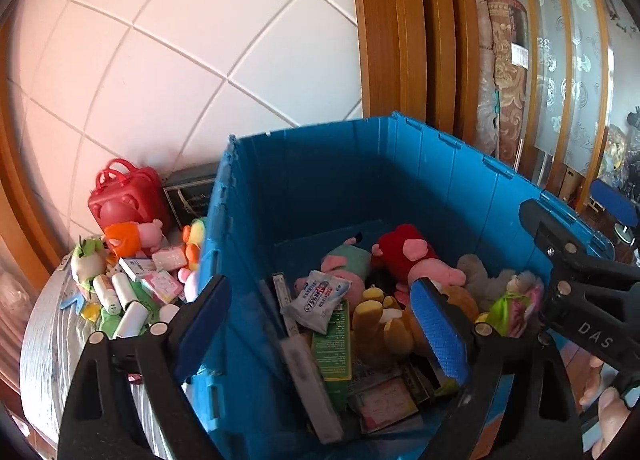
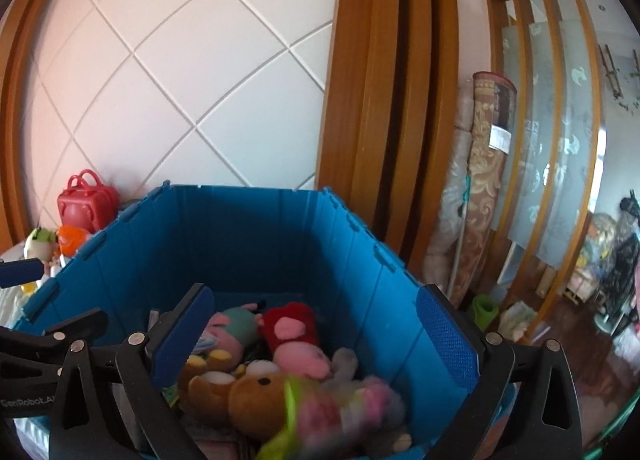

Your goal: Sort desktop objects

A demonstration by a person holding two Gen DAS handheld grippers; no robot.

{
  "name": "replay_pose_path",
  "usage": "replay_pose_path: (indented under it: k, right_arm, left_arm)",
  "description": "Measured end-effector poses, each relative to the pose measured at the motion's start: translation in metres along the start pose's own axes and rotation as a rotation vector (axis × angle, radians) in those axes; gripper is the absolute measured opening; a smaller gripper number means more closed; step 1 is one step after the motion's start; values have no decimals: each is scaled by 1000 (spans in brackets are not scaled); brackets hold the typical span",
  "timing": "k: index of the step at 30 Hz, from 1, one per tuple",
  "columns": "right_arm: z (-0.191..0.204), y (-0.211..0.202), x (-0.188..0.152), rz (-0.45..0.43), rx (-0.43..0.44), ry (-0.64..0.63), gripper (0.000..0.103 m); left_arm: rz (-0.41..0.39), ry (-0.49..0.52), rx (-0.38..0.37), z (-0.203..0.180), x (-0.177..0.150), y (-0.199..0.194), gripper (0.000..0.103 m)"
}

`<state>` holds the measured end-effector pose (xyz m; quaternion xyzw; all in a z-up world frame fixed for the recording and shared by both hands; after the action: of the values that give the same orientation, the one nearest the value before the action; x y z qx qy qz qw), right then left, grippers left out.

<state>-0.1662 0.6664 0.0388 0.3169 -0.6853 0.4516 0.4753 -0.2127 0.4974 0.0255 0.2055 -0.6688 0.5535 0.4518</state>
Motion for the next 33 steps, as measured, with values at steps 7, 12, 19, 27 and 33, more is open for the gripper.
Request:
replay_pose_path:
  k: [7, 12, 19, 27, 33]
  right_arm:
    - [6, -19, 3, -1, 25, 39, 103]
    - [32, -60, 9, -37, 60, 92, 103]
    - [98, -98, 1, -14, 29, 113, 103]
    - [192, -142, -22, 35, 10, 106, 103]
    - [236, -170, -39, 69, -51, 94, 103]
  left_arm:
    - [-111, -32, 26, 27, -3, -48, 94]
    - [-280, -63, 91, 66, -5, -94, 103]
    - [-110, -130, 11, 137, -40, -81, 102]
    - [-121, -109, 19, 218, -78, -125, 102]
    - [-98, -46, 15, 245, -100, -139, 102]
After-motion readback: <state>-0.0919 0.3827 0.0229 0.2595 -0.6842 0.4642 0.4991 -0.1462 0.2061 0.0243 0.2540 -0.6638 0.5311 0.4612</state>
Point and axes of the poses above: each gripper's, at about its wrist camera, not at the fingertips, and y roughly the way its jaws point, z to its left, x to its top, the point moved 7 cm from there along y, roughly the way its jaws point, and after that the axes turned 6 degrees about -x, right-handed, at the moved point
